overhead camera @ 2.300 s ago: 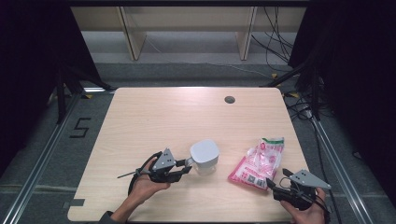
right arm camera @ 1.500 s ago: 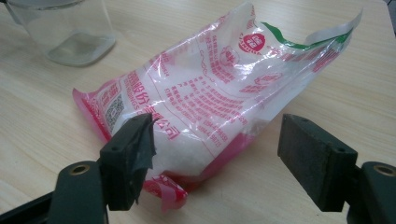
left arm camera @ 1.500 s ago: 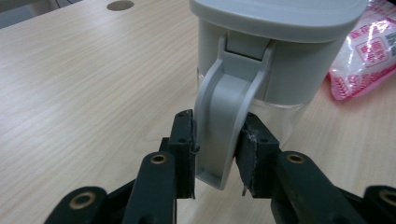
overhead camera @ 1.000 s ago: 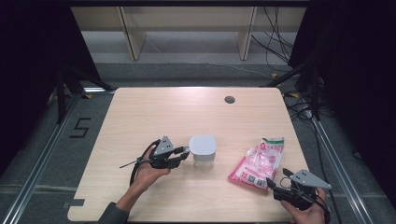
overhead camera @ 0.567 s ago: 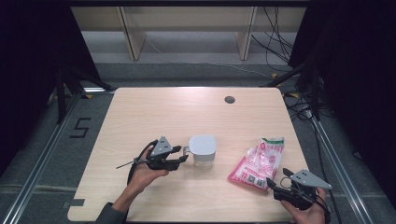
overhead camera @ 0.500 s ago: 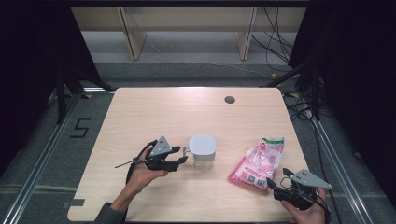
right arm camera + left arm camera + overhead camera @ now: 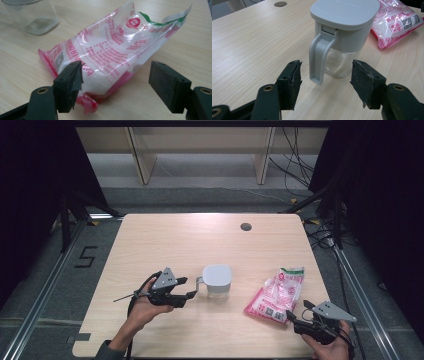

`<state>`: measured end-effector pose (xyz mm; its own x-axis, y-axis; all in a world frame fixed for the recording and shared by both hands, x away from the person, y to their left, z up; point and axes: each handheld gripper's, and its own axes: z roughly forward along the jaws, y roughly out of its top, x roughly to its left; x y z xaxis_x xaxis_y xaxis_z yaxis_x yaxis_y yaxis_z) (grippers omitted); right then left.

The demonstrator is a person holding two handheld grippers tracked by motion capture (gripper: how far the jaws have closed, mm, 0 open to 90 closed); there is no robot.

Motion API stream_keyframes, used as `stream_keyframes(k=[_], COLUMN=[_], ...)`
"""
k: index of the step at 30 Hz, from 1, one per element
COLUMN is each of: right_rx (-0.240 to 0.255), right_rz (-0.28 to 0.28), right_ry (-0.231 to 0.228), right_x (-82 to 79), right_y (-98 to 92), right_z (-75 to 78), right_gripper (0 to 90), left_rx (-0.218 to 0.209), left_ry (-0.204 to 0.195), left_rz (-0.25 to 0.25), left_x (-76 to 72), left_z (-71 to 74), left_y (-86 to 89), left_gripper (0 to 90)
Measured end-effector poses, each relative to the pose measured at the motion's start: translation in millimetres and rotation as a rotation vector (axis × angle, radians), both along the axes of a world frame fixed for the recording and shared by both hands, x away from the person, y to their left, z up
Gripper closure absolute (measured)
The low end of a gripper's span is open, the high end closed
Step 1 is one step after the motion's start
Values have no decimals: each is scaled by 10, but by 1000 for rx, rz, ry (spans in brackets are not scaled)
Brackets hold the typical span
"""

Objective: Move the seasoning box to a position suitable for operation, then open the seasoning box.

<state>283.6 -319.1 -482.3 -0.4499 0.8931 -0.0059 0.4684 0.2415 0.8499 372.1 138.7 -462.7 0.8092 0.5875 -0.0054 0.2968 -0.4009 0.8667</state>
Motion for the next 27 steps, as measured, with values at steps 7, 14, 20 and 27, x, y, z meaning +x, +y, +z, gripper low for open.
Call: stream_keyframes(k=[7, 14, 20, 27], right_rx=[-10, -3, -3, -16], right_rz=[10, 13, 23, 24], right_ry=[-1, -2, -3, -10], right_x=[18, 16, -7, 9], right_y=[5, 6, 78, 72], right_z=[5, 11, 33, 32], right_gripper=[281, 280, 280, 280], left_rx=[-41, -86, -143, -136], left_ry=[-2, -28, -99, -135], left_rz=[20, 28, 2, -5], left_x=[-27, -41, -60, 37], left_z=[98, 177, 305, 326], left_y=[30, 27, -66, -206], left_gripper=[410, 505, 687, 854])
